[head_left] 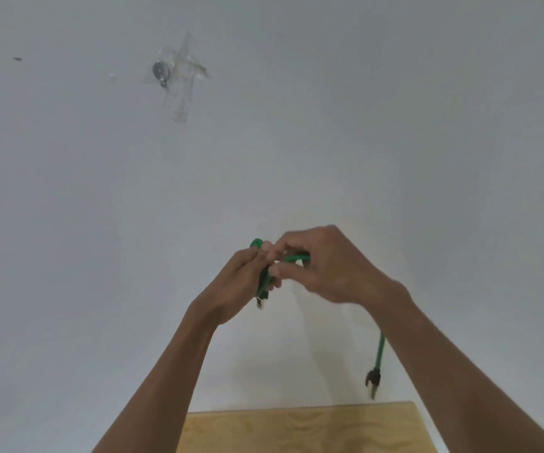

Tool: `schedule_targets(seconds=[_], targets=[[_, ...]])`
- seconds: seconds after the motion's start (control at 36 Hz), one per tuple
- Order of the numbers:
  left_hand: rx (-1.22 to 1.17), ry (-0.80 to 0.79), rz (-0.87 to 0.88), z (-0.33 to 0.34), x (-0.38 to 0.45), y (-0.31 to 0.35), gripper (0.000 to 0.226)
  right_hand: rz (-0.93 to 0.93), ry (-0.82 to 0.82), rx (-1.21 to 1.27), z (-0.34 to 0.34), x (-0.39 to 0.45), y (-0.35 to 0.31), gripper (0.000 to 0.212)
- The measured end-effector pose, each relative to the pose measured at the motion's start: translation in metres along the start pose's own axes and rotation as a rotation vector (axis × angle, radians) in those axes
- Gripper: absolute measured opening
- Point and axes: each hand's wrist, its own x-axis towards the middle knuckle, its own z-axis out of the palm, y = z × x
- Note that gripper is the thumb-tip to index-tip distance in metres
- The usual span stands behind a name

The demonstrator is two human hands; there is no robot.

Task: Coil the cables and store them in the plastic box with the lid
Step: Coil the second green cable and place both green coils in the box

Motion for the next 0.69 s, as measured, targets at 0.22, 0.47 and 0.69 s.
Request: schedule_targets(seconds=[0.22,0.47,0.69], targets=[[-0.392,-0.072,-0.083,0.025,-0.009,0.014,0.052,-0.034,0.055,0.529,-0.024,0.033,0.028,0.022],[-0.6,-0.183,-0.051,0.039,-0.01,0.02,0.043,0.177,0.177,0.965,0.027,0.012,0.053,0.012],[-0.413,-0.191,0.011,0.048,-0.009,0.017,0.044,0.44,0.21,1.245,0.07,-0.016,0.045,0.032]])
